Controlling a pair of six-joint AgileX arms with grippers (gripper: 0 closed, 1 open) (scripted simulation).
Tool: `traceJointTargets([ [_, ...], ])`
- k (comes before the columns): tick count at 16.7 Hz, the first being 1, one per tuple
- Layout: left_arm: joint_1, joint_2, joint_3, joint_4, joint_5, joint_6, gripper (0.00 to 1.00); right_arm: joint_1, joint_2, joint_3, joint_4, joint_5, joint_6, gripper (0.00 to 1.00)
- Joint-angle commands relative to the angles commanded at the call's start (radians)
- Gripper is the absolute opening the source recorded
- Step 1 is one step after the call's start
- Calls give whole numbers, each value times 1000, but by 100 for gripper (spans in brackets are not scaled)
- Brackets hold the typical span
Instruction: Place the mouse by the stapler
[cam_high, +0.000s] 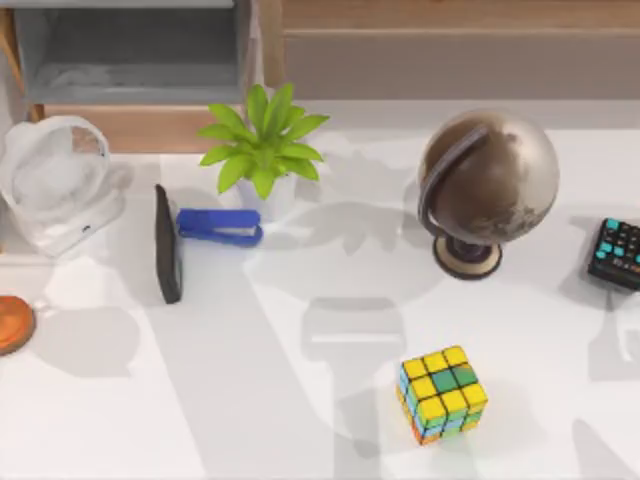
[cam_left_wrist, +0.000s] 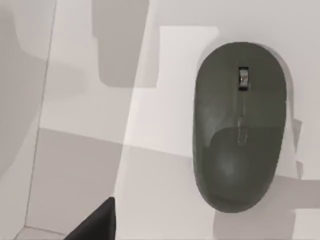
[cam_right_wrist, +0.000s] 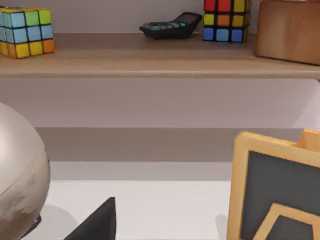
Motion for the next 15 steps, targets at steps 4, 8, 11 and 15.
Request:
traceJointTargets([
  [4,-3,181,176,-93,8,18,100,0,0,0,0,0,0,100],
  [8,-10,215,212,-110,11,22,100,0,0,0,0,0,0,100],
  [11,-7,216,209,-108,10,21,100,0,0,0,0,0,0,100],
  [15,9,162,222,-171,15,48,100,0,0,0,0,0,0,100],
])
